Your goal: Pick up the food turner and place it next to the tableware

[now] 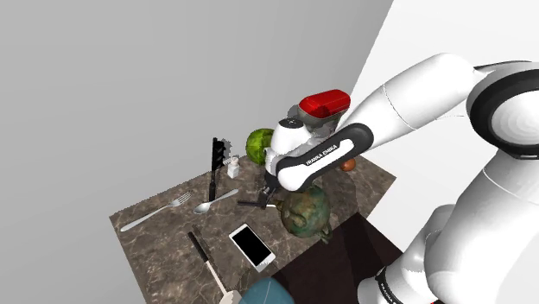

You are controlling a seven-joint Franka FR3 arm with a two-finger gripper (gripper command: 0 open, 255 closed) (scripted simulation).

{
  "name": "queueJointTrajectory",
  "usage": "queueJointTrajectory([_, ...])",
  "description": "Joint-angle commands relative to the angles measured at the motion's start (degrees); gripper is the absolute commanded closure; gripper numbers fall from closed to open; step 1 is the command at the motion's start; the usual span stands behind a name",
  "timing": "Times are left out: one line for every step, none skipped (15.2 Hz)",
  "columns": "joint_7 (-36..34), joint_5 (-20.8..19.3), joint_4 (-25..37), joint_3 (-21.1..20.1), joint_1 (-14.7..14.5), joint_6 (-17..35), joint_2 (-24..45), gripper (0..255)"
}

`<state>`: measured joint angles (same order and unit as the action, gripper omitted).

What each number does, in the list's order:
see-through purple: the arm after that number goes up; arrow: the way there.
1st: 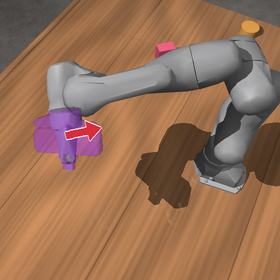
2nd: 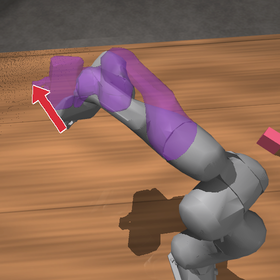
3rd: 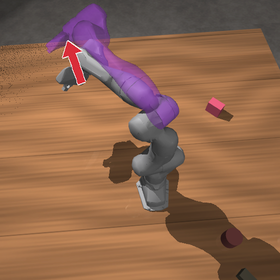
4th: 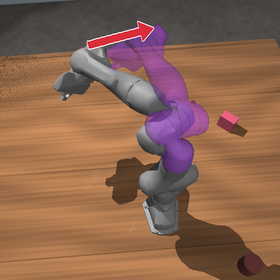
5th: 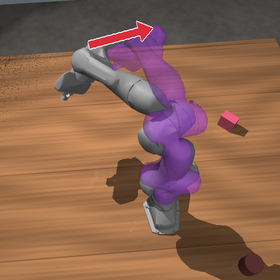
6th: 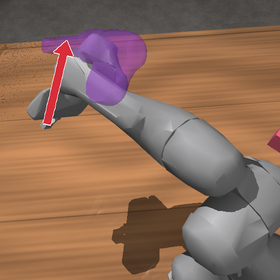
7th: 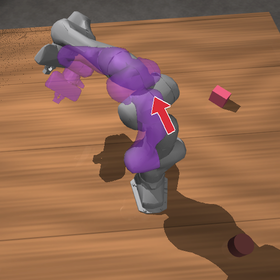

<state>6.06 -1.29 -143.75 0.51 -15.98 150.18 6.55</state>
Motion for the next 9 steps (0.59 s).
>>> queueJointTrajectory([22.9,-0.7,-1.5,-0.8,2.8,1.7,0.6,0])
queueJointTrajectory([26.7,-0.8,-1.5,-1.0,3.5,2.0,0.9,0])
queueJointTrajectory([26.6,-0.9,-1.5,-1.0,3.5,2.8,1.7,0])
queueJointTrajectory([26.6,-0.9,-1.5,-1.0,3.5,3.6,2.5,0])
queueJointTrajectory([26.5,-1.0,-1.5,-1.0,3.5,4.4,3.4,0])
queueJointTrajectory([26.4,-1.1,-1.5,-1.0,3.6,5.2,4.2,0])
queueJointTrajectory([26.4,-1.2,-1.4,-1.0,3.6,6.0,5.0,0])
queueJointTrajectory([26.3,-1.3,-1.3,-0.9,3.6,6.7,5.9,0])
queueJointTrajectory([26.2,-1.4,-1.2,-0.9,3.5,8.0,7.3,0])
